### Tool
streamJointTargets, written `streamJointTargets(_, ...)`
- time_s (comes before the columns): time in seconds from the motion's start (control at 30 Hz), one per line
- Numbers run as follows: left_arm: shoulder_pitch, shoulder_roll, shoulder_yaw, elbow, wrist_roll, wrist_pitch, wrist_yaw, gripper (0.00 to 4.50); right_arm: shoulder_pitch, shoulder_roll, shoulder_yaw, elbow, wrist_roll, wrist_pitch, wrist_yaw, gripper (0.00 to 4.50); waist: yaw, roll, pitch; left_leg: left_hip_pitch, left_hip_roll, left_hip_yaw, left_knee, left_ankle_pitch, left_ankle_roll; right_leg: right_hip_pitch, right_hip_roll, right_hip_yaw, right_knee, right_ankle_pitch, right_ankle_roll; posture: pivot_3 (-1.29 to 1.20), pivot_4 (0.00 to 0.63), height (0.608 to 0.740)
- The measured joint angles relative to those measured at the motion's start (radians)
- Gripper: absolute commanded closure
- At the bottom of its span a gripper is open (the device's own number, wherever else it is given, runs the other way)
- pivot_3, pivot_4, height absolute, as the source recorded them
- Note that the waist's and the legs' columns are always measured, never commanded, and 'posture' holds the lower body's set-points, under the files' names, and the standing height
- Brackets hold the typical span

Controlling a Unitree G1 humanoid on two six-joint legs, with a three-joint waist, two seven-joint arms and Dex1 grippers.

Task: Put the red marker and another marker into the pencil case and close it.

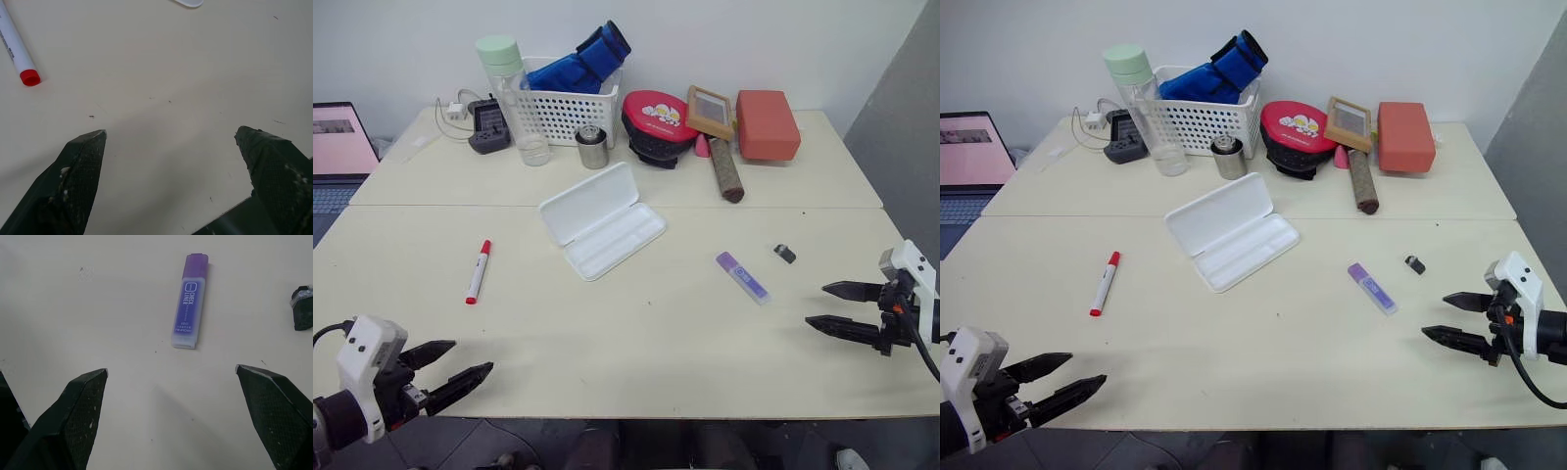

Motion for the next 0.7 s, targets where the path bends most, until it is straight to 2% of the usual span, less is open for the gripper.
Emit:
streamJointTargets(0.5, -0.096, 0.014, -0.044, -0.047, -0.048, 0.036, 0.028, 0.0, 0.014, 0.014, -0.023, -0.027, 0.033, -0.035, 0.048, 0.09, -0.001, 0.0, 0.0, 0.0, 0.0, 0.0, 0.0, 0.0, 0.0, 0.0, 0.0, 0.0, 0.0, 0.0, 0.0, 0.0, 0.15, 0.74)
streamJointTargets(0.63, -0.247, -0.001, -0.142, -0.113, -0.106, 0.057, 0.108, 0.0, -0.05, 0.034, -0.031, -0.059, 0.087, -0.047, 0.051, 0.09, 0.001, 0.0, 0.0, 0.0, 0.0, 0.0, 0.002, 0.0, 0.0, 0.001, 0.0, 0.0, 0.001, 0.001, 0.002, 0.0, 0.15, 0.74)
streamJointTargets(0.7, -0.373, -0.046, -0.259, -0.137, -0.112, 0.069, 0.183, 0.0, -0.102, 0.041, -0.039, -0.072, 0.123, -0.042, 0.037, 0.09, 0.003, 0.001, -0.001, 0.002, -0.002, 0.0, 0.002, 0.0, 0.0, 0.003, 0.0, 0.0, 0.0, 0.002, 0.003, 0.0, 0.15, 0.74)
